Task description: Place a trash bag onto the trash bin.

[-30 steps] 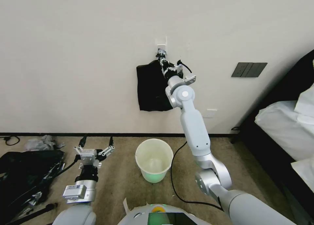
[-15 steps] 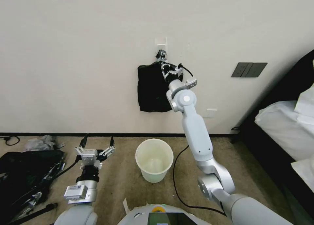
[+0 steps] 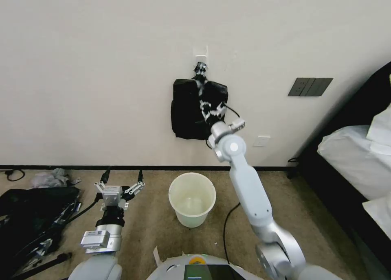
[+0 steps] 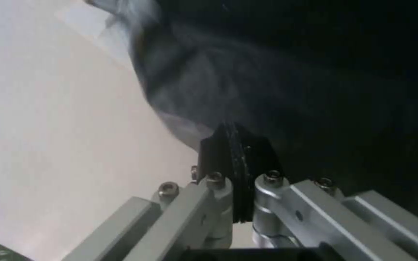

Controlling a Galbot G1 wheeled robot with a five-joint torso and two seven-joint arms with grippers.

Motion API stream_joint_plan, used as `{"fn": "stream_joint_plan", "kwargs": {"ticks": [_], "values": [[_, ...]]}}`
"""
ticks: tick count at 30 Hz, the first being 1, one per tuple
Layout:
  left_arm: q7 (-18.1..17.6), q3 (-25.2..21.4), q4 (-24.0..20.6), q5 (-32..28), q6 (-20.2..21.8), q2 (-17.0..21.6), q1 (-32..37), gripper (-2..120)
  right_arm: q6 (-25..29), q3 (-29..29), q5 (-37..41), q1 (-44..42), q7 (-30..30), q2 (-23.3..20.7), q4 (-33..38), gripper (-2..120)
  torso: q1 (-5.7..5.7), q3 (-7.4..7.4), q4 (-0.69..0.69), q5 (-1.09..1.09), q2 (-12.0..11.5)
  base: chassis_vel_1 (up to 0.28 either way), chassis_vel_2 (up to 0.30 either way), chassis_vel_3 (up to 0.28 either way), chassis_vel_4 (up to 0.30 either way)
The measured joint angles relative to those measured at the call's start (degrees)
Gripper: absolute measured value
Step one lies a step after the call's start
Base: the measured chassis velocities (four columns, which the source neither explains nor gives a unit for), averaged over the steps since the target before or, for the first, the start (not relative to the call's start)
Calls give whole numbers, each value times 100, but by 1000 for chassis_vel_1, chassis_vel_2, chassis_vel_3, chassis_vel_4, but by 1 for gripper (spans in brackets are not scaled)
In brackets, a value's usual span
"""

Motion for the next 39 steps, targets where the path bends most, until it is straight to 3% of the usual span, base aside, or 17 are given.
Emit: {"fn": "stream_joint_plan", "kwargs": {"ticks": [8,13,23,39], "values": [[30,26,0,6,-13,-1,-39,100,1,-14,-1,-427,-24,-121,234,0,0,0,-1,0,0,0,0,0,0],[74,47,0,25,-47,-27,-67,100,-56,128,-5,39,-44,-19,83,0,0,1,0,0,0,0,0,0,0],[118,92,0,62,-96,-76,-98,100,203,217,-31,1317,413,380,-680,37,0,1,1,-1,0,0,0,0,0],[122,94,0,48,-105,-40,-137,100,224,272,-91,1387,547,408,-864,90,1,1,1,0,0,0,0,0,0]]}}
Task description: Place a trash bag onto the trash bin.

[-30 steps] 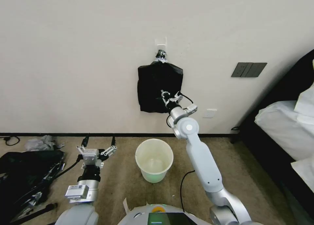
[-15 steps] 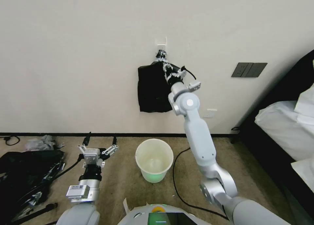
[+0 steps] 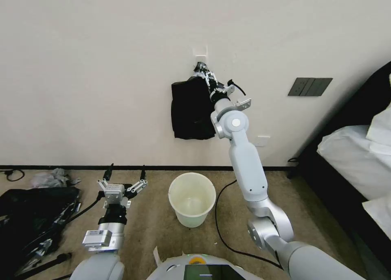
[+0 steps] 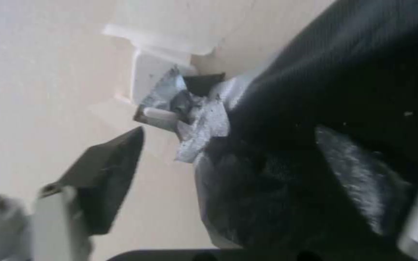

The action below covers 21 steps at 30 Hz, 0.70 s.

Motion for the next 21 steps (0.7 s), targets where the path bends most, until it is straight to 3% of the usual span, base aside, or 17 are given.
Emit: {"fn": "stream_joint_plan", "kwargs": {"ticks": [2,6,11,12,16,19,21], "values": [[0,-4,0,-5,0,5,-2,100,-8,11,-9,49,-100,42,-148,98,0,0,1,0,0,0,0,0,0],[18,-10,0,-5,-14,0,3,100,-21,27,-10,111,-212,61,-249,99,0,0,-1,0,0,0,0,0,0],[29,-2,0,-3,-18,-13,3,100,-22,26,-6,161,-228,91,-264,89,0,0,0,-1,0,0,0,0,0],[32,-1,0,-2,-19,-13,-1,100,-22,25,-6,180,-230,111,-299,82,0,0,-1,0,0,0,0,0,0],[35,-1,0,-2,-21,-13,-2,100,-21,24,-8,196,-231,123,-327,74,0,0,0,0,0,0,0,0,0],[41,5,0,-1,-25,-23,-5,100,-21,2,-8,214,-231,123,-330,59,0,0,-1,0,0,0,0,0,0],[43,9,0,0,-25,-27,-7,100,-21,-11,-8,214,-231,123,-317,57,0,0,-1,0,0,0,0,0,0]]}}
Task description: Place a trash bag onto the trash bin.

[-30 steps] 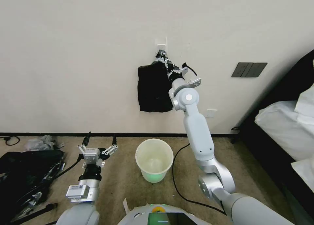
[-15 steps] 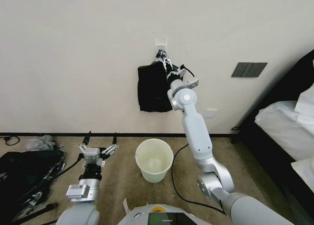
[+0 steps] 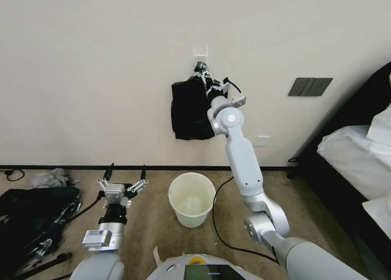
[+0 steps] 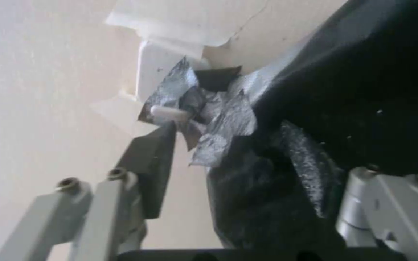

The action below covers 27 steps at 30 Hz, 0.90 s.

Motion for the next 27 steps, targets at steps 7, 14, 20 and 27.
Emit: {"fn": "stream_joint_plan", "kwargs": {"ticks": [7,14,20,27], "values": [[25,17,0,6,-11,-8,-7,100,1,-59,9,32,12,35,9,52,0,0,0,0,0,0,0,0,0],[30,23,0,9,-24,-16,-7,100,14,-42,30,58,29,75,-78,28,0,0,0,0,0,0,0,0,0],[36,36,0,23,-35,-29,-5,100,27,-11,61,69,31,80,-95,10,0,0,0,0,0,0,0,0,0],[41,56,0,48,-88,-51,-12,100,41,-4,112,73,33,72,-79,0,0,0,0,0,0,0,0,0,0]]}}
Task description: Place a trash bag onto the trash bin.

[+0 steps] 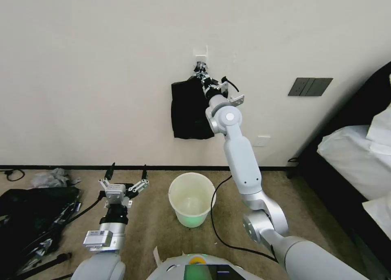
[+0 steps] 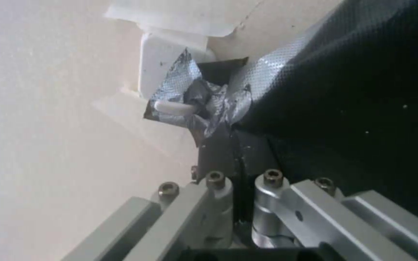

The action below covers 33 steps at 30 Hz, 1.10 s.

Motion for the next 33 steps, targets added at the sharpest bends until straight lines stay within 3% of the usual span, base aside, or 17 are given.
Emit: {"fn": "stream_joint_plan", "kwargs": {"ticks": [15,33], "values": [[14,23,0,9,-54,-19,-50,100,105,-86,355,-418,625,-100,499,0,0,0,0,0,0,0,0,0,0],[26,27,0,9,-76,-17,-89,100,157,-65,439,-1068,710,-221,912,0,0,0,0,0,0,0,0,0,0]]}}
